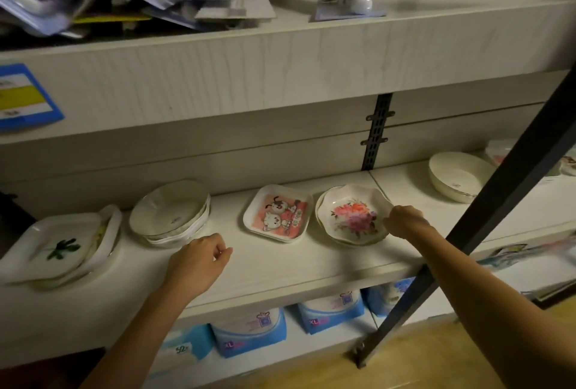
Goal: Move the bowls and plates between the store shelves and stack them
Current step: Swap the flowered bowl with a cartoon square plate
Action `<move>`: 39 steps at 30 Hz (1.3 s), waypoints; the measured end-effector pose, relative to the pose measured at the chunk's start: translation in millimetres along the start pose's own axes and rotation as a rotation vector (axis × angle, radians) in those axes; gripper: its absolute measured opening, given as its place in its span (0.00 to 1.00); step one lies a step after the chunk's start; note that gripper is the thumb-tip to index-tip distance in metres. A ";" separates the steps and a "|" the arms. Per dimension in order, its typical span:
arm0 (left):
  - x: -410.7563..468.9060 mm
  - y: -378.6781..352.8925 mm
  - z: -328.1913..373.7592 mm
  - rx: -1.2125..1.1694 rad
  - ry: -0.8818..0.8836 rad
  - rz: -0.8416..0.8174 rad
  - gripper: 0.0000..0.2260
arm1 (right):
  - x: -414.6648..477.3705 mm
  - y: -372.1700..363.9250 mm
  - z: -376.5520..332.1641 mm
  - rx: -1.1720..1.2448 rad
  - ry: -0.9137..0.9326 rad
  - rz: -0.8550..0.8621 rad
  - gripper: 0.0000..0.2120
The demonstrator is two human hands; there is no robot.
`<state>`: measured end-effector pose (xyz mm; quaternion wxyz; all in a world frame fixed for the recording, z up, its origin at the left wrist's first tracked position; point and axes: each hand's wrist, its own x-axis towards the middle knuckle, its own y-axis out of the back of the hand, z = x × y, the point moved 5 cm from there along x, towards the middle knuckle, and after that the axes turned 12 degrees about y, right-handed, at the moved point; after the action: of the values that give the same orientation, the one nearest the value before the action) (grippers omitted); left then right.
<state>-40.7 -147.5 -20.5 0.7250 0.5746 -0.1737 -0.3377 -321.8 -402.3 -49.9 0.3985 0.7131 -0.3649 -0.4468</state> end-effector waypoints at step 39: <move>116.0 -58.2 29.7 0.094 0.084 -0.302 0.16 | -107.6 4.1 7.2 0.228 0.132 0.205 0.13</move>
<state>6.0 -255.2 -83.4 0.6447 0.6411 -0.0706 -0.4103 -365.2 -311.4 -11.0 0.3816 0.7406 -0.4570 -0.3116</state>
